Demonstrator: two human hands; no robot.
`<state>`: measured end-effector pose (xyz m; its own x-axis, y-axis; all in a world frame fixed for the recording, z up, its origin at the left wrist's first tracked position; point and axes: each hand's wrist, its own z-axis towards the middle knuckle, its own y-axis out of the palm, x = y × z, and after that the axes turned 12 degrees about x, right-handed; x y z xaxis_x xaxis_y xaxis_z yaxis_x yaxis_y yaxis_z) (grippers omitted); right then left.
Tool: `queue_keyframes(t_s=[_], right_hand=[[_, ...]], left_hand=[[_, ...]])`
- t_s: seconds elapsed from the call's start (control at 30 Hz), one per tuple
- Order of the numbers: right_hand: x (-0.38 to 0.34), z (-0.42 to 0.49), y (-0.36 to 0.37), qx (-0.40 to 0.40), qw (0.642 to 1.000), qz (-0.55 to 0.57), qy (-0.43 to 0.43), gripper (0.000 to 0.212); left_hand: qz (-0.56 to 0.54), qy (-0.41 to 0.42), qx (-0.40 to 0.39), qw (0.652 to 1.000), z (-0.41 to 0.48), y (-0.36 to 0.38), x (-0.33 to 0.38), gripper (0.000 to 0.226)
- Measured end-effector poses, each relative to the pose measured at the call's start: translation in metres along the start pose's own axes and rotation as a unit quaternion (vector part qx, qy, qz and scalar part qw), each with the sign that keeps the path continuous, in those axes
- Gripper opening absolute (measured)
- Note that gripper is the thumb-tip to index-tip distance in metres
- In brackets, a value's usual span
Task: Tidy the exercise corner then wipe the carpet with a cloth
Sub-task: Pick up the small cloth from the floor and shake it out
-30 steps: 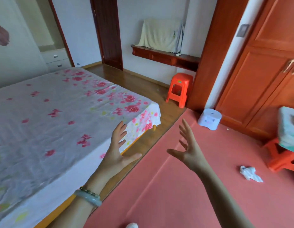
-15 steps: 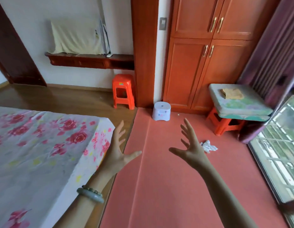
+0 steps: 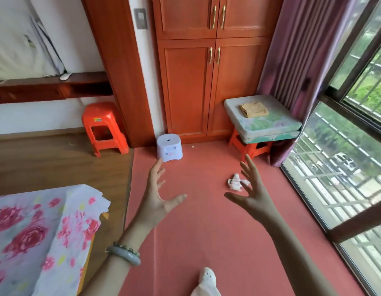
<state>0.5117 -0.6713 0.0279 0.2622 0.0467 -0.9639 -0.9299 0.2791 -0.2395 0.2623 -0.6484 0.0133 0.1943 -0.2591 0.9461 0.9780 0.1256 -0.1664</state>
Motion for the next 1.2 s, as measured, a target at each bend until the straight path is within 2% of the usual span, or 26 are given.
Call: queue_keyframes(t_s=[0.27,0.5,0.7,0.9,1.2], right_hand=[[0.024,0.141,-0.033,0.034,0.999,-0.017,0.008,0.107],[0.043,0.225,-0.046,0.073,0.996,-0.033,0.025,0.105],[0.062,0.298,-0.05,0.106,0.992,-0.04,0.048,0.103],[0.08,0.372,-0.054,0.172,0.98,-0.056,0.081,0.103],[0.128,0.441,-0.071,0.243,0.955,-0.066,0.157,0.099]], left_hand=[[0.0,-0.014,-0.051,0.999,0.129,0.092,-0.022,0.106],[-0.016,-0.027,-0.078,0.996,0.211,0.148,-0.042,0.103],[-0.021,-0.038,-0.142,0.989,0.294,0.196,-0.075,0.101],[-0.025,-0.033,-0.22,0.975,0.395,0.249,-0.101,0.099],[0.025,-0.017,-0.318,0.948,0.495,0.334,-0.145,0.088]])
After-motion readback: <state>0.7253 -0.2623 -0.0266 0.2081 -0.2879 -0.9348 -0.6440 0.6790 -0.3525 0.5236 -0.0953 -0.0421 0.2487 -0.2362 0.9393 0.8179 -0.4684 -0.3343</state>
